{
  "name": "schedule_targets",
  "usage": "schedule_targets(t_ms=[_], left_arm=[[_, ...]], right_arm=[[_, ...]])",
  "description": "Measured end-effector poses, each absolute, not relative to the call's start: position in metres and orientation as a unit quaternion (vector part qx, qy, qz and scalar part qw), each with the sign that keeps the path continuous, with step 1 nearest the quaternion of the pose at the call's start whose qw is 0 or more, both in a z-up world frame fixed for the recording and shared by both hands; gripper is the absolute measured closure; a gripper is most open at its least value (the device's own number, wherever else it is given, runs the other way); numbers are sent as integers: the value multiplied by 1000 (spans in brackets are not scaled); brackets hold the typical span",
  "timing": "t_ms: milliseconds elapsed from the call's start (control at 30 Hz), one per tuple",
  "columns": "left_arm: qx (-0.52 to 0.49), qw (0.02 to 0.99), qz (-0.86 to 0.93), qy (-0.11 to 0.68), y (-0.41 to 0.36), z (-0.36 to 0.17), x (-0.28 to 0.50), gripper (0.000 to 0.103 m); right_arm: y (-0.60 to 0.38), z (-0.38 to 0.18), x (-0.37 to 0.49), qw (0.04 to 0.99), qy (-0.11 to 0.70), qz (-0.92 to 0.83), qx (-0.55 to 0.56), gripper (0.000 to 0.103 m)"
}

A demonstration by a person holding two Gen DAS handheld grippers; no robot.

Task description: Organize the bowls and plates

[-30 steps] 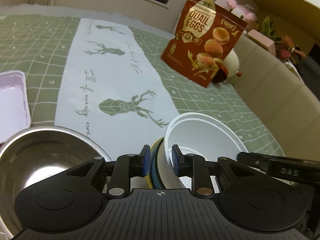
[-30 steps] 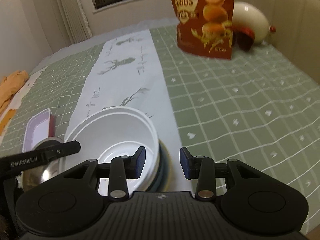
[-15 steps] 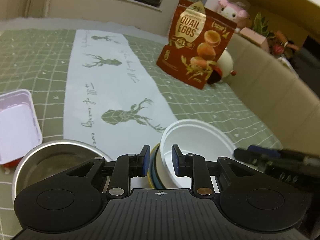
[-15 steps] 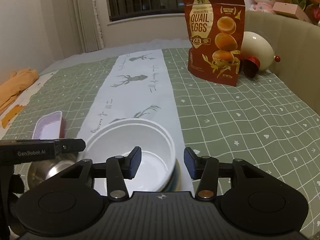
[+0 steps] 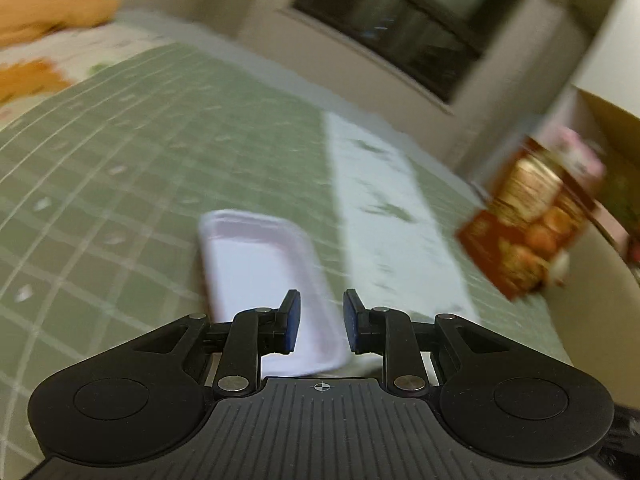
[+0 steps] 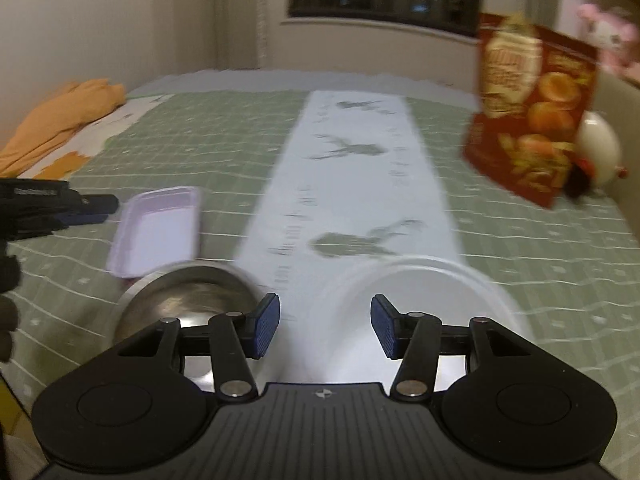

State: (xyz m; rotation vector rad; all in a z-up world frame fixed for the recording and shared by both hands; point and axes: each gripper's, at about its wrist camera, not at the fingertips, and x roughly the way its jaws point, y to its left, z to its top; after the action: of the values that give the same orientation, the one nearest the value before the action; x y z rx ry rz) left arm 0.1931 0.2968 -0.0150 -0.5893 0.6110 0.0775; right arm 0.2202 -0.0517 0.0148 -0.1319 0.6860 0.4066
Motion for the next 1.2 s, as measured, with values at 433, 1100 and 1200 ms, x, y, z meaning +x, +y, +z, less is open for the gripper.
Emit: schedule_targets(t_ms=[433, 1100, 1200], left_arm=[[-241, 905, -81, 341, 253, -35, 198, 77], [-230, 879, -287, 303, 88, 13, 238, 90], [-197, 909, -257, 263, 77, 27, 231, 90]], right_arm=[[-14, 3, 190, 933, 276, 220, -69, 52], [-205, -30, 176, 960, 267, 53, 68, 36], [-217, -35, 179, 955, 274, 57, 92, 36]])
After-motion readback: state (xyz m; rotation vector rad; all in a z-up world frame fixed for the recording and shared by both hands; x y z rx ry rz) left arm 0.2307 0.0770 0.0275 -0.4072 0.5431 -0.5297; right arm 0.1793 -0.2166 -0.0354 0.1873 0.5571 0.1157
